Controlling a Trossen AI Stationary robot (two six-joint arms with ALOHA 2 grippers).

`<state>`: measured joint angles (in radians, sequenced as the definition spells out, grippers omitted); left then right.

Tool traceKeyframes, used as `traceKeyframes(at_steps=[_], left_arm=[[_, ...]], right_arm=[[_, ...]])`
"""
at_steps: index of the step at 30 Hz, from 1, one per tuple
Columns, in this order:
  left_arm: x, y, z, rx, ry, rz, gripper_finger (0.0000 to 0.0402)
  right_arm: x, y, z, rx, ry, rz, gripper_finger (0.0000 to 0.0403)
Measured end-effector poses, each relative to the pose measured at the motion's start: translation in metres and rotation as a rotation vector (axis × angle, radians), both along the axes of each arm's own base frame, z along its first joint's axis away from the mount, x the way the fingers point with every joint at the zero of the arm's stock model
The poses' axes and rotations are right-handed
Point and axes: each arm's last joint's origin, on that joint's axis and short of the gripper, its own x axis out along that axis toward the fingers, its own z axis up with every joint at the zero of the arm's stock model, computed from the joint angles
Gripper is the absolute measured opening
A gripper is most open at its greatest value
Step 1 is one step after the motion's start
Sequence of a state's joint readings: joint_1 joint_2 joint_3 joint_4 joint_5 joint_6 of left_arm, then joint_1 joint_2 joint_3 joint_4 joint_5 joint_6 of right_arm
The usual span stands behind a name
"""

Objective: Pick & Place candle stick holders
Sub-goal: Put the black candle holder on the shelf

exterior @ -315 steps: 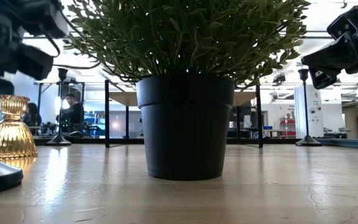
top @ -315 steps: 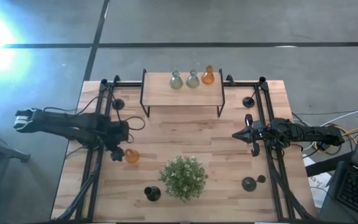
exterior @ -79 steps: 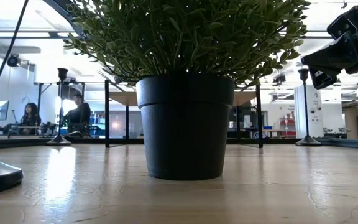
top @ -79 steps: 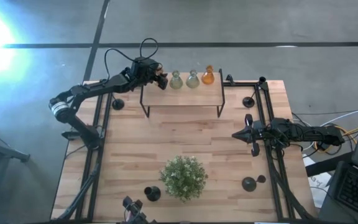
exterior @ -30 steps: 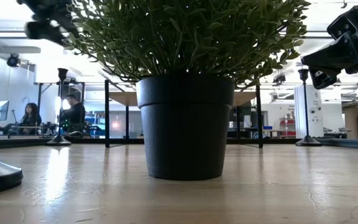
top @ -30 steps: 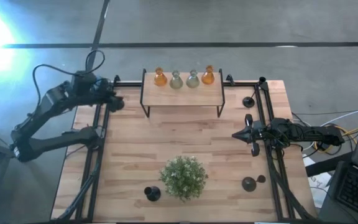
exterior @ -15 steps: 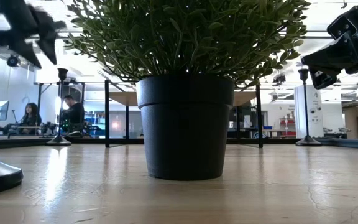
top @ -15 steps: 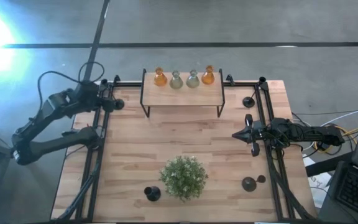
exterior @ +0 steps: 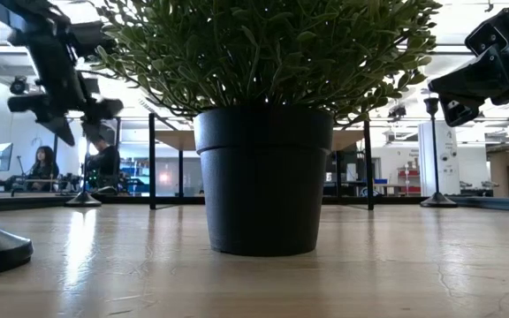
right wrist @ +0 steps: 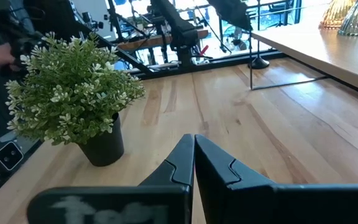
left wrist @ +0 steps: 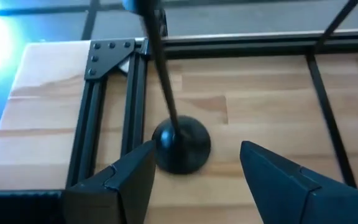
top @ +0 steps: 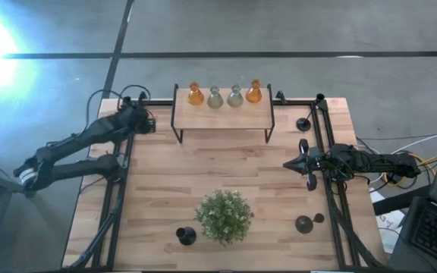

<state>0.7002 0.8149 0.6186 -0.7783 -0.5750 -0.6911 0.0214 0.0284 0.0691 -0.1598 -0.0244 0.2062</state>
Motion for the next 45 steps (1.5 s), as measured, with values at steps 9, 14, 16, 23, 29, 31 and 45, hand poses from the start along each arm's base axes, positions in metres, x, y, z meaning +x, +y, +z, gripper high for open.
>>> traceKeyframes(at_steps=[9, 14, 16, 23, 29, 31, 45], left_arm=[[0.008, 0.010, -0.017, 0.113, 0.028, 0.062, 0.0238], [0.011, 0.015, -0.025, 0.174, 0.046, 0.102, 0.0238], [0.012, 0.017, -0.029, 0.204, 0.055, 0.111, 0.0234], [0.013, 0.022, -0.035, 0.272, 0.023, 0.132, 0.0156], [0.012, 0.021, -0.032, 0.267, 0.038, 0.083, 0.0022], [0.012, 0.021, -0.026, 0.272, 0.034, 0.049, 0.0018], [0.000, 0.005, 0.138, 0.488, -0.040, -0.191, 0.0018]], right_arm=[[0.000, 0.000, 0.000, 0.000, 0.000, 0.000, 0.0008], [0.000, 0.000, 0.000, 0.000, 0.000, 0.000, 0.0008], [0.000, 0.000, 0.000, 0.000, 0.000, 0.000, 0.0008], [0.000, 0.000, 0.000, 0.000, 0.000, 0.000, 0.0008], [0.000, 0.000, 0.000, 0.000, 0.000, 0.000, 0.0008], [0.000, 0.000, 0.000, 0.000, 0.000, 0.000, 0.0008], [0.000, 0.000, 0.000, 0.000, 0.000, 0.000, 0.0008]])
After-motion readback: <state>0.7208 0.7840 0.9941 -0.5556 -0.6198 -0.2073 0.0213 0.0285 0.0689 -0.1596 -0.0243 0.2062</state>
